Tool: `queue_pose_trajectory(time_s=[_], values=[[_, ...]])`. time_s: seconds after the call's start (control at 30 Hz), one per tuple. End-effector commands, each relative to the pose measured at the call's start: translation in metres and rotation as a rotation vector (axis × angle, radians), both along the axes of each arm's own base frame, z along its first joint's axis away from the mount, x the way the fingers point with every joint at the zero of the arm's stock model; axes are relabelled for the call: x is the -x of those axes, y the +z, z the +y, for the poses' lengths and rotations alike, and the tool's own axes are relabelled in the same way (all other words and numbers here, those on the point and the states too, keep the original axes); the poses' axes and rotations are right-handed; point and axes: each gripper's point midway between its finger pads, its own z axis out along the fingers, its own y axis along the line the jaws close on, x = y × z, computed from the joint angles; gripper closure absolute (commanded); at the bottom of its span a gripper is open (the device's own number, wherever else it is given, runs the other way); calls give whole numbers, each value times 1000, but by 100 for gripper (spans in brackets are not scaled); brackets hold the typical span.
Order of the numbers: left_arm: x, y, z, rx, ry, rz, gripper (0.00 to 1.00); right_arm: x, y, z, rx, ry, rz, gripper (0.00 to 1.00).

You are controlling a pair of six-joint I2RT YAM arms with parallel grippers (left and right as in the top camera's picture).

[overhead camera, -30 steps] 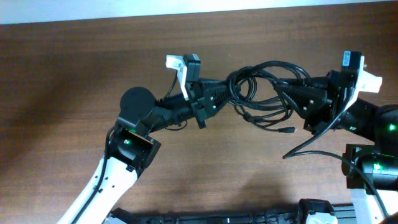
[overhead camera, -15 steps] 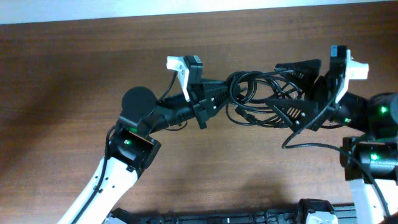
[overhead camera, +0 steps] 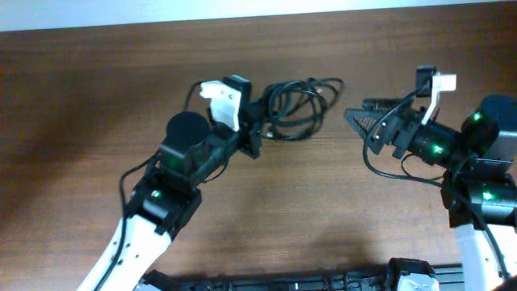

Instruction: Untangle cables

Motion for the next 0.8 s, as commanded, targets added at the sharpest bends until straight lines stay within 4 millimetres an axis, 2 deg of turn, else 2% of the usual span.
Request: queue_pose_trajectory(time_s=[0.0,0.07,0.2,0.5,0.77], values=[[-6,27,38,-33,192,-93,100,-1,-4,-17,214,-121,-139,2],[-4,27,37,-44,184,-100,100,10,-3,-14,322,-93,-241,2],[6,27,20,-42,131,-104,100,36,2,7,462,39,-445,2],[42,34,-41,1,-48,-143,100,91,-12,64,561,427,-744,2],[62,49,-63,50,-120,-187,100,85,-17,63,623,408,-754,2]])
